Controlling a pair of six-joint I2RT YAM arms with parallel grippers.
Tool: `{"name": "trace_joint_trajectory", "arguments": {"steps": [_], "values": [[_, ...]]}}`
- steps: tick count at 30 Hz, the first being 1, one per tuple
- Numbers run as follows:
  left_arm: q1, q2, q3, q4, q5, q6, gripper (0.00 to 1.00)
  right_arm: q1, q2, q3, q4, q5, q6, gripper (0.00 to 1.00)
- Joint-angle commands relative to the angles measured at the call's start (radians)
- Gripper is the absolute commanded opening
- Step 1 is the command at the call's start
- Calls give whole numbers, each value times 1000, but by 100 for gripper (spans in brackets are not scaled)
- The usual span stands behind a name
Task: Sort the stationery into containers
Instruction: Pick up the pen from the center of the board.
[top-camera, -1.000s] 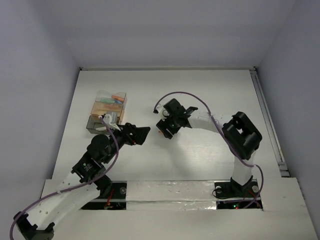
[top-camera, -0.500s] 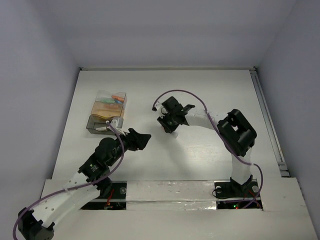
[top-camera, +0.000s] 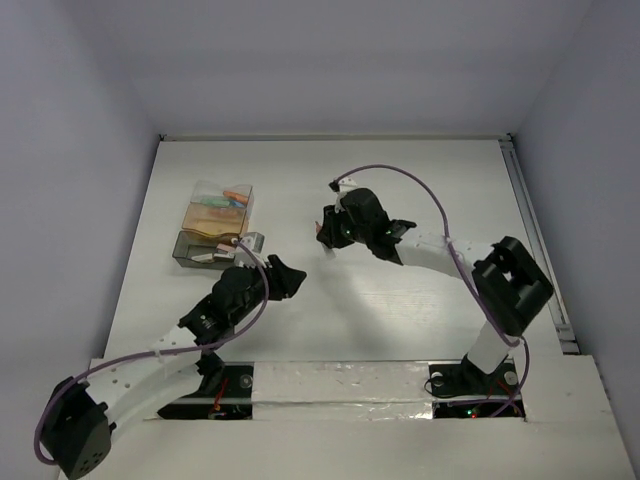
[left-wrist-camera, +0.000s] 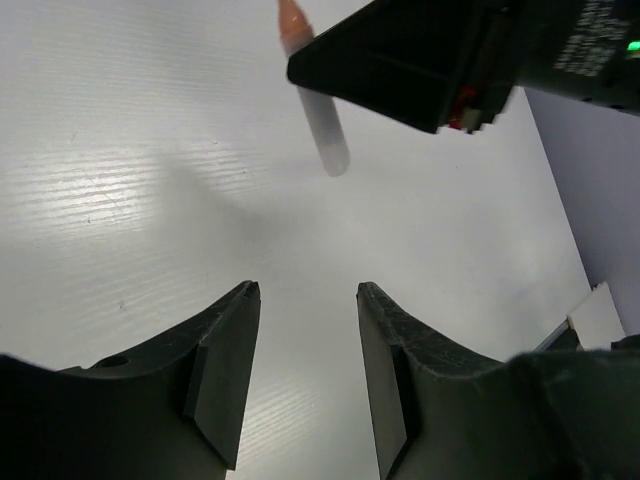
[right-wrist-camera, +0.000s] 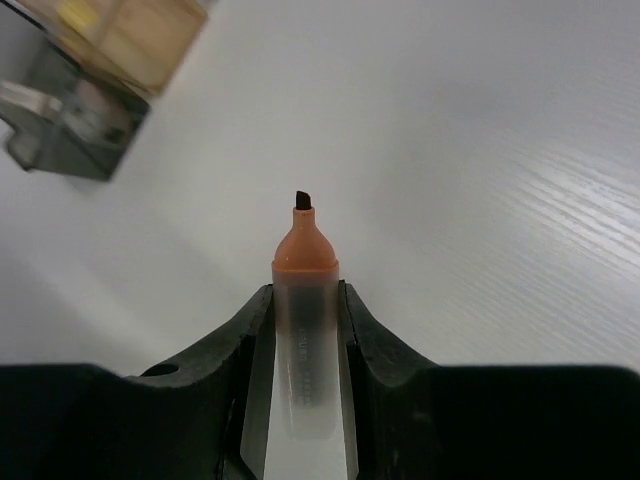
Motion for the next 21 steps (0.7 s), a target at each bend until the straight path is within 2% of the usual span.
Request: {"name": "trace_joint_trajectory", "arguments": {"steps": [1, 6, 21], "values": [[3, 64, -1, 157, -2, -1, 40, 1, -79, -94, 255, -42, 242, 3], [3, 135, 7, 243, -7, 8, 40, 11, -119, -203, 434, -95, 390, 3], [3, 296, 31, 379, 4, 27, 38, 69, -118, -238, 523, -108, 439, 2]]}}
